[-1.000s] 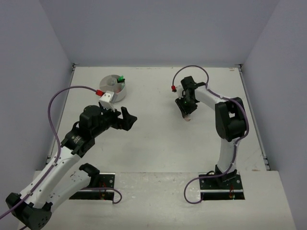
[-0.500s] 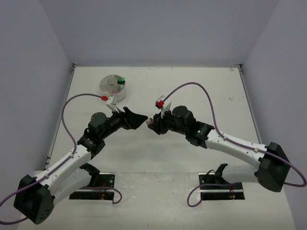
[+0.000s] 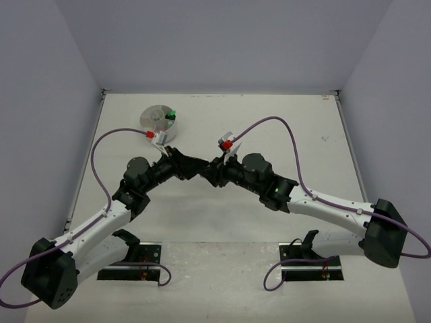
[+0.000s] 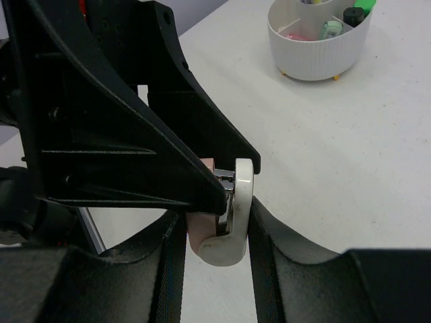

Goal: Sort the stationery into containers
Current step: Pick up the stapler from the center of the board, then place the stapler in the storage box.

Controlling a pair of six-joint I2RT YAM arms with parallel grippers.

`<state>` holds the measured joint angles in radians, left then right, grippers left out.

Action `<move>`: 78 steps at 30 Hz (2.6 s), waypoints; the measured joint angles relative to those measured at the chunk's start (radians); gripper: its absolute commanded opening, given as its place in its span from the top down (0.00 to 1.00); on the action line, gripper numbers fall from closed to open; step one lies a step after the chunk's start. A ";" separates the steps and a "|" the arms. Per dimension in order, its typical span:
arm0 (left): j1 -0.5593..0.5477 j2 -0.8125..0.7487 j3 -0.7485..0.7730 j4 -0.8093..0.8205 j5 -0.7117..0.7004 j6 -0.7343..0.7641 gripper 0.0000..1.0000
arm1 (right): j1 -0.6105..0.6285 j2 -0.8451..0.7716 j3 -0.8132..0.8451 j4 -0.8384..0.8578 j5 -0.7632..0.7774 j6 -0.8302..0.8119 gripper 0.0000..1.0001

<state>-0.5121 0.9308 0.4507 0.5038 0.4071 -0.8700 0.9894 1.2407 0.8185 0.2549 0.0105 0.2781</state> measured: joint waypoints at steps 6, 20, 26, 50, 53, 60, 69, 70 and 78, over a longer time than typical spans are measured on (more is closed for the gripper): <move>-0.005 0.035 0.014 -0.004 0.025 0.033 0.93 | 0.000 0.001 0.000 -0.027 0.011 -0.002 1.00; -0.007 0.063 0.261 -0.351 -0.064 0.293 1.00 | -0.004 0.002 0.031 -0.059 0.017 -0.019 0.01; 0.132 0.118 0.489 -0.494 -0.153 0.464 1.00 | -0.019 -0.066 -0.024 -0.084 0.046 -0.031 0.01; 0.741 0.978 0.899 -0.132 0.386 0.644 1.00 | -0.054 -0.588 -0.284 -0.234 -0.121 0.021 0.01; 0.739 0.987 0.898 -0.110 0.414 0.661 1.00 | -0.054 -0.577 -0.285 -0.235 -0.141 0.021 0.01; 0.739 1.012 0.919 -0.099 0.419 0.691 1.00 | -0.054 -0.560 -0.298 -0.231 -0.176 0.021 0.01; 0.739 1.067 0.947 -0.100 0.419 0.697 1.00 | -0.054 -0.562 -0.311 -0.228 -0.185 0.021 0.01; 0.739 1.068 0.947 -0.100 0.419 0.697 1.00 | -0.054 -0.562 -0.313 -0.226 -0.185 0.021 0.01; 0.739 1.080 0.954 -0.099 0.421 0.696 1.00 | -0.054 -0.561 -0.319 -0.224 -0.185 0.021 0.01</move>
<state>0.2268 2.0103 1.4047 0.4053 0.8279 -0.1741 0.9356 0.6796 0.4997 0.0304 -0.1742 0.2989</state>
